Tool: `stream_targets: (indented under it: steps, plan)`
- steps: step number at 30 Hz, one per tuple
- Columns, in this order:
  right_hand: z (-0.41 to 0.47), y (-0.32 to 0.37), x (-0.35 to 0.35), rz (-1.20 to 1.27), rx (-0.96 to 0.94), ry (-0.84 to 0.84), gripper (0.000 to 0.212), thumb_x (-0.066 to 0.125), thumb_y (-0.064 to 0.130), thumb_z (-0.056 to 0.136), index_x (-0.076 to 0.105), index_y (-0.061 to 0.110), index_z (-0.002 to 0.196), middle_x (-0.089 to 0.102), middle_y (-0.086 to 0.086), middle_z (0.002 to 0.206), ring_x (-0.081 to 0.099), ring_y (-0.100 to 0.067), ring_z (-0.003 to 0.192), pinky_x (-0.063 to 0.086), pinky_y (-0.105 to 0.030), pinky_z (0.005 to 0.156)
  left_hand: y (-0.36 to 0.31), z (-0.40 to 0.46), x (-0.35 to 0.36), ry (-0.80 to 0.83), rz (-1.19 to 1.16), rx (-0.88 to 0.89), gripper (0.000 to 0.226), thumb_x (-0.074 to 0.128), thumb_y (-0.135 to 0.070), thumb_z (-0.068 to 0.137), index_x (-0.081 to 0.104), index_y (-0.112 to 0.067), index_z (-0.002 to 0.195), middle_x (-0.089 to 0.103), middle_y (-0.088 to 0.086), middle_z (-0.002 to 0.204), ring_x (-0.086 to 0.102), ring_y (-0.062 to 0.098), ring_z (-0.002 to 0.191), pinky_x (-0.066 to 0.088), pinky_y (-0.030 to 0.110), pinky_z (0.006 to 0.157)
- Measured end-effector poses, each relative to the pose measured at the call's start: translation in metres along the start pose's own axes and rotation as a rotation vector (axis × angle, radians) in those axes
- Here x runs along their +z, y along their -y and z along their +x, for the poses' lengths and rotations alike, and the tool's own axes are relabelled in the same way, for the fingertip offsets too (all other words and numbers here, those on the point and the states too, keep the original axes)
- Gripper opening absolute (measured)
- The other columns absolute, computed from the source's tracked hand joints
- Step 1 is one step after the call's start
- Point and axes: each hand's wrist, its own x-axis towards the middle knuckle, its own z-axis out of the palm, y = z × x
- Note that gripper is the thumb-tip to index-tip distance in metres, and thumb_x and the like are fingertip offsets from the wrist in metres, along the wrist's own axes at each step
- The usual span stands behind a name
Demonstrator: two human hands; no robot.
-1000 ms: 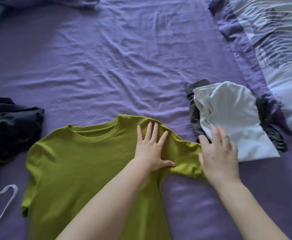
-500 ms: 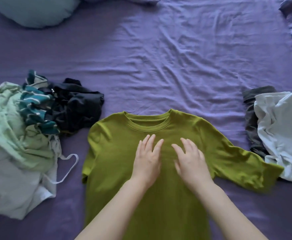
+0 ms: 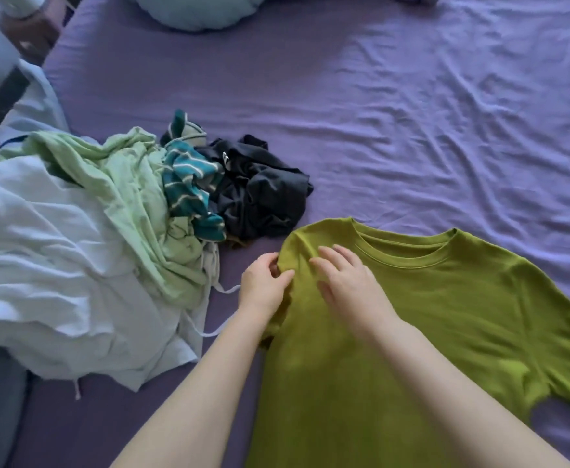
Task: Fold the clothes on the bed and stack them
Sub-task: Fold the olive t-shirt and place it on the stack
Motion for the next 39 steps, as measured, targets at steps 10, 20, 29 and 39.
stream_targets:
  steps: [10, 20, 29, 39]
  plan:
    - [0.062, -0.003, -0.044, -0.159, -0.137, -0.013, 0.029, 0.049, 0.026, 0.095, 0.062, 0.027, 0.121, 0.061, 0.001, 0.115, 0.039, -0.025, 0.119, 0.03, -0.033, 0.088, -0.006, 0.004, -0.023, 0.296, -0.142, 0.161, 0.028, 0.075, -0.025, 0.079, 0.053, -0.027, 0.095, 0.062, -0.01, 0.09, 0.059, 0.014, 0.087, 0.049, 0.033, 0.079]
    - [0.059, -0.008, -0.037, 0.074, 0.187, -0.251, 0.023, 0.051, 0.014, 0.094, 0.07, 0.02, 0.105, 0.064, -0.005, 0.104, 0.043, -0.03, 0.113, 0.028, -0.036, 0.082, 0.016, -0.01, -0.089, 0.404, 0.158, 0.179, 0.025, 0.072, -0.044, 0.075, 0.055, -0.026, 0.067, 0.053, -0.014, 0.058, 0.047, 0.002, 0.056, 0.038, 0.022, 0.055]
    - [0.061, 0.003, -0.02, 0.305, 0.254, -0.251, 0.022, 0.054, 0.007, 0.091, 0.071, 0.015, 0.103, 0.066, -0.009, 0.102, 0.047, -0.031, 0.103, 0.038, -0.036, 0.088, 0.017, -0.011, -0.13, 0.45, 0.11, 0.099, 0.047, 0.077, -0.05, 0.072, 0.052, -0.041, 0.11, 0.053, -0.012, 0.099, 0.055, 0.003, 0.088, 0.044, 0.018, 0.069]
    - [0.06, 0.007, -0.02, 0.383, 0.274, -0.224, 0.017, 0.056, 0.004, 0.087, 0.063, 0.013, 0.099, 0.058, -0.005, 0.089, 0.052, -0.027, 0.098, 0.039, -0.032, 0.077, 0.016, -0.008, -0.142, 0.211, 0.23, 0.162, 0.007, 0.071, -0.042, 0.081, 0.065, -0.04, 0.078, 0.063, -0.019, 0.085, 0.057, 0.001, 0.087, 0.048, 0.027, 0.077]
